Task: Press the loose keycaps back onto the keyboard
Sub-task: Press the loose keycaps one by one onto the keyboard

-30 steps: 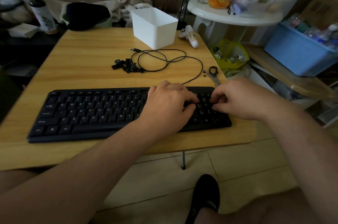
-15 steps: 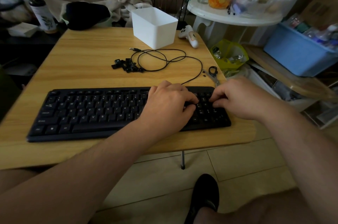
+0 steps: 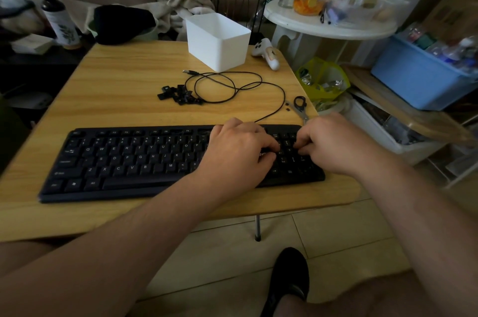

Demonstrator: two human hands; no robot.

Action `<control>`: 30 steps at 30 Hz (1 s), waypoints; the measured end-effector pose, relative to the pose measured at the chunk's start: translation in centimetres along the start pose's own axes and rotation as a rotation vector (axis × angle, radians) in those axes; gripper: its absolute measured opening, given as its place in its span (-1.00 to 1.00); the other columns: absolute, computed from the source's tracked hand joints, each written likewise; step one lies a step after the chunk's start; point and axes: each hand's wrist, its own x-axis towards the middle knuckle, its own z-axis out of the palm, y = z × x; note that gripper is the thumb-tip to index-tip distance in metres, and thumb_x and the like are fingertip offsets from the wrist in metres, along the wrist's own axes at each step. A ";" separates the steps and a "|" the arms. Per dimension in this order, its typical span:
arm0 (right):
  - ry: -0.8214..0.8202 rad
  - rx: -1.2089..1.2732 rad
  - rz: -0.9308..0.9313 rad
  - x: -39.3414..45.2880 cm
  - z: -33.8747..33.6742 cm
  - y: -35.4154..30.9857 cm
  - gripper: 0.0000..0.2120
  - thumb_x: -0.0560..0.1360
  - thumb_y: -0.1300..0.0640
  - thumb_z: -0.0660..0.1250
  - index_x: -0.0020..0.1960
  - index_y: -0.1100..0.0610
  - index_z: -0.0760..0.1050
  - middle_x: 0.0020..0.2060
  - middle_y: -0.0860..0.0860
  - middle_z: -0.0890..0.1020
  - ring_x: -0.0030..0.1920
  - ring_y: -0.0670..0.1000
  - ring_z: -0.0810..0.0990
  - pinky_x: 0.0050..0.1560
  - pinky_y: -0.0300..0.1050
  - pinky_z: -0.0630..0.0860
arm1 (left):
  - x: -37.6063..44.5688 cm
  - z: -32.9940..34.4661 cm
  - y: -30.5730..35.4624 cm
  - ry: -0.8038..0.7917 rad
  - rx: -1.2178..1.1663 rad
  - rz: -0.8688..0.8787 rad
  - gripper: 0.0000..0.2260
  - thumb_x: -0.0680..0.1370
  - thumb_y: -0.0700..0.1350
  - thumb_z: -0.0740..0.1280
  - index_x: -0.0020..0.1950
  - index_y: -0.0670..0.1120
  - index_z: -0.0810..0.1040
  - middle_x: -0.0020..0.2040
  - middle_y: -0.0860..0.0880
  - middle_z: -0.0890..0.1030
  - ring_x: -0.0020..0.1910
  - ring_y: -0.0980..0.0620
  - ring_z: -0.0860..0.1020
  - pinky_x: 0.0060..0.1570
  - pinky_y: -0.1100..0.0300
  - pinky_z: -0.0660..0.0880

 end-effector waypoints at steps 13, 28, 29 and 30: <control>0.062 0.357 0.145 0.0 0.4 1.5 -0.92 0.50 0.09 0.54 -0.10 -0.09 0.70 -0.18 -0.16 0.66 -0.12 -0.18 0.60 -0.20 -0.23 0.46 | -0.2 0.6 0.0 0.012 0.032 0.069 -0.78 0.63 0.12 0.30 0.24 0.26 0.64 0.21 0.21 0.58 0.31 0.00 0.39 0.28 -0.05 0.34; 0.021 0.462 0.264 0.1 1.0 0.5 -0.82 0.44 -0.04 0.59 -0.24 -0.01 0.65 -0.23 -0.11 0.67 -0.14 -0.10 0.62 -0.15 -0.05 0.57 | 0.7 0.1 -0.9 0.008 0.113 0.072 -0.76 0.64 0.19 0.26 0.27 0.30 0.60 0.23 0.22 0.57 0.31 0.00 0.39 0.27 -0.03 0.31; 0.015 0.469 0.262 0.2 1.1 0.3 -0.82 0.44 -0.05 0.59 -0.24 -0.02 0.65 -0.22 -0.12 0.67 -0.13 -0.10 0.62 -0.16 -0.06 0.56 | 1.0 -0.4 -1.3 0.020 0.121 0.057 -0.76 0.64 0.19 0.26 0.26 0.29 0.61 0.23 0.22 0.57 0.31 0.00 0.40 0.27 -0.05 0.32; 0.006 0.485 0.260 0.3 1.1 0.1 -0.82 0.44 -0.05 0.59 -0.23 -0.02 0.65 -0.21 -0.12 0.67 -0.12 -0.11 0.61 -0.17 -0.07 0.54 | 1.4 -1.0 -1.9 0.037 0.125 0.035 -0.77 0.63 0.18 0.27 0.25 0.28 0.62 0.23 0.21 0.58 0.30 -0.01 0.42 0.27 -0.07 0.34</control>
